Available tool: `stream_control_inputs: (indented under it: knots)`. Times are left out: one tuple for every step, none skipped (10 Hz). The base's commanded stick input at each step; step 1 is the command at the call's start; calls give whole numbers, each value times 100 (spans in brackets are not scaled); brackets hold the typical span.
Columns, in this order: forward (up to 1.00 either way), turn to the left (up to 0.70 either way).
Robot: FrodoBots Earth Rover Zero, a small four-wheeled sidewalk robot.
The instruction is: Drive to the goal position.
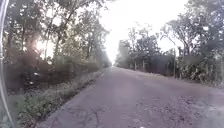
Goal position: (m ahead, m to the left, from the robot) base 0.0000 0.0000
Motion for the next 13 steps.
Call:
stream_control_inputs:
  knots:
    - [10,1]
    - [10,1]
    - [10,1]
    - [10,1]
    - [10,1]
    - [10,1]
    - [10,1]
    - [10,1]
    - [10,1]
    - [10,1]
    - [10,1]
    - [10,1]
    - [10,1]
